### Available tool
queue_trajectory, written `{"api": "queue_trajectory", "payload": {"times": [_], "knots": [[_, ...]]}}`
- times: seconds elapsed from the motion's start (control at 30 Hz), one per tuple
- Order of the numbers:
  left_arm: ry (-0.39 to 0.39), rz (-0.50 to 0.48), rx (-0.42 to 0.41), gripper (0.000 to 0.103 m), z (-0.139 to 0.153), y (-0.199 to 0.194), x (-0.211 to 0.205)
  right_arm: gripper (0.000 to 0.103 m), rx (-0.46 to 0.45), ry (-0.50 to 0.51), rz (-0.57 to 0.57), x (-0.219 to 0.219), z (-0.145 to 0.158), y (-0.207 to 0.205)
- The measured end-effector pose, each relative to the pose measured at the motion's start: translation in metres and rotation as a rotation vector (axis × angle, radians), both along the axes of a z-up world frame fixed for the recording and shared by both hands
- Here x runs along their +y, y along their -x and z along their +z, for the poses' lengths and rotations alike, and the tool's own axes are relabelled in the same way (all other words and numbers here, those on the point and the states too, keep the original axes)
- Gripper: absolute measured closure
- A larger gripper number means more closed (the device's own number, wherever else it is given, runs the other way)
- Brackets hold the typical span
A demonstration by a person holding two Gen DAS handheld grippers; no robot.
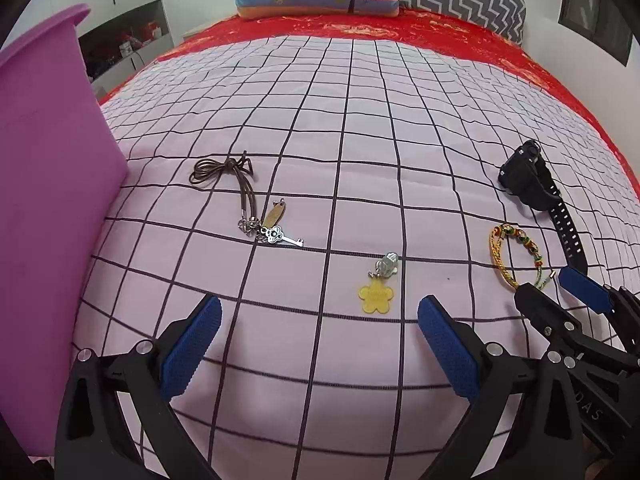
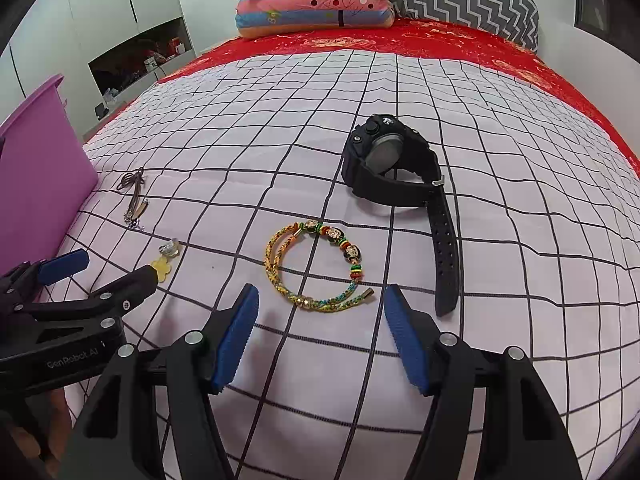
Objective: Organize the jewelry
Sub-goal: 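Grasp the second yellow flower charm with the left tool while the right tool grasps the beaded bracelet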
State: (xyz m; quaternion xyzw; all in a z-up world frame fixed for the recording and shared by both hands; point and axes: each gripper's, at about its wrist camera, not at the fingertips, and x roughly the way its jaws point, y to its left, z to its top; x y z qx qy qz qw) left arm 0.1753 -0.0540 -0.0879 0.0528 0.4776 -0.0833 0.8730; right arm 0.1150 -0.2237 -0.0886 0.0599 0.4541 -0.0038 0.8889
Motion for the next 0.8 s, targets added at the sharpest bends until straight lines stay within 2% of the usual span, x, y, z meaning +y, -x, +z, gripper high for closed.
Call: {"api": "queue_trajectory", "payload": {"times": [0.33,0.53,0.8], "knots": [[-0.01,0.013,0.034,0.006,-0.016,-0.011,-0.006,0.04,0.006,0.043,0.017,0.001,-0.009,-0.015],[-0.012,0.029,0.03,0.006,-0.019,-0.018,-0.007,0.04,0.006,0.095,0.028,0.004,-0.013,-0.023],[-0.01,0.041,0.005,0.006,-0.022,-0.019,-0.009,0.042,0.002,0.115,0.03,0.005,-0.015,-0.025]]}}
